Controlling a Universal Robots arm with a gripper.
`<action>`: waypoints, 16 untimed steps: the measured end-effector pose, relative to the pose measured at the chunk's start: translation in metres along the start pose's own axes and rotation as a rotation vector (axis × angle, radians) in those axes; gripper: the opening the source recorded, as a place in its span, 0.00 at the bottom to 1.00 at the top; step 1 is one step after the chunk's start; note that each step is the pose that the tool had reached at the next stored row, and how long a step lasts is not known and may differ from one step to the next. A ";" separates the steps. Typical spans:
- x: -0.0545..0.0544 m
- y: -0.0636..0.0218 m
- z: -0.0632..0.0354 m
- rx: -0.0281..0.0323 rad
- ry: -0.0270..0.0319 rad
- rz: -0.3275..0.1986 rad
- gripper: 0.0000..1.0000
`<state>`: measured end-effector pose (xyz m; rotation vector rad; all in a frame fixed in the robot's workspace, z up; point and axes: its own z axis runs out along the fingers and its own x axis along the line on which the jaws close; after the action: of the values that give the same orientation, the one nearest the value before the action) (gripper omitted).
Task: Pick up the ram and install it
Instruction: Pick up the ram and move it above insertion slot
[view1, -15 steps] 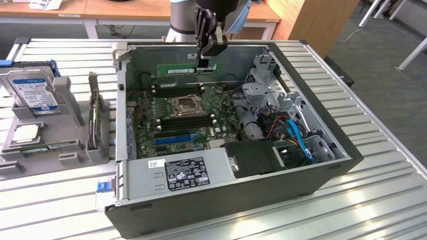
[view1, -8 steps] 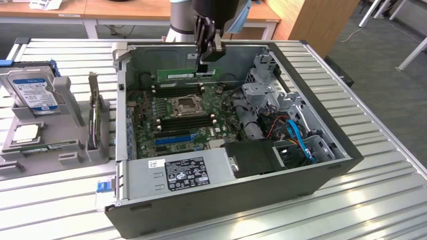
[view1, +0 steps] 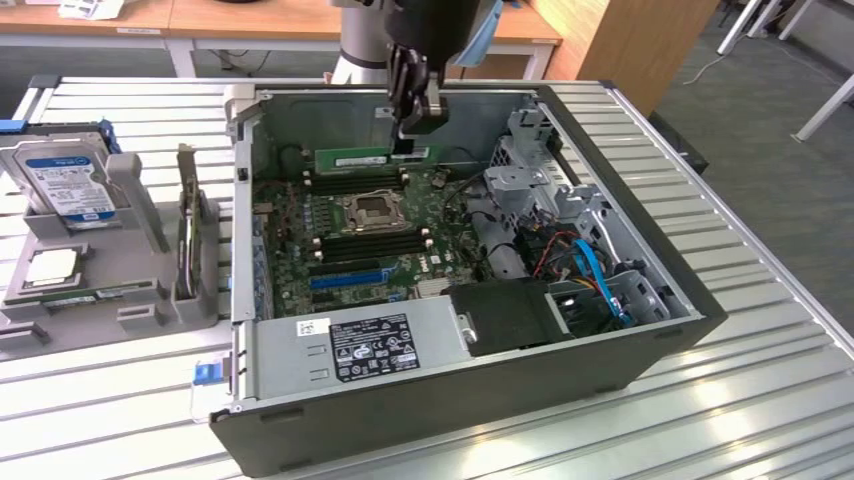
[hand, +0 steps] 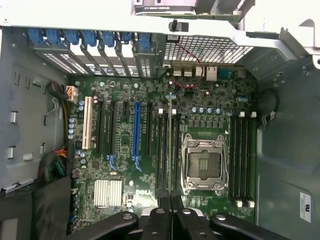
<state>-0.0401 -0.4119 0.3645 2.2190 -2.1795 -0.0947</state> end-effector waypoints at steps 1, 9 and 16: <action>0.000 -0.0001 0.0013 0.0000 0.0000 0.000 0.12; 0.000 -0.0007 0.0100 -0.0001 0.0002 0.000 0.12; 0.000 -0.0008 0.0120 0.0001 -0.0002 0.004 0.12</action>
<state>-0.0400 -0.4118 0.3525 2.2145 -2.1842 -0.0947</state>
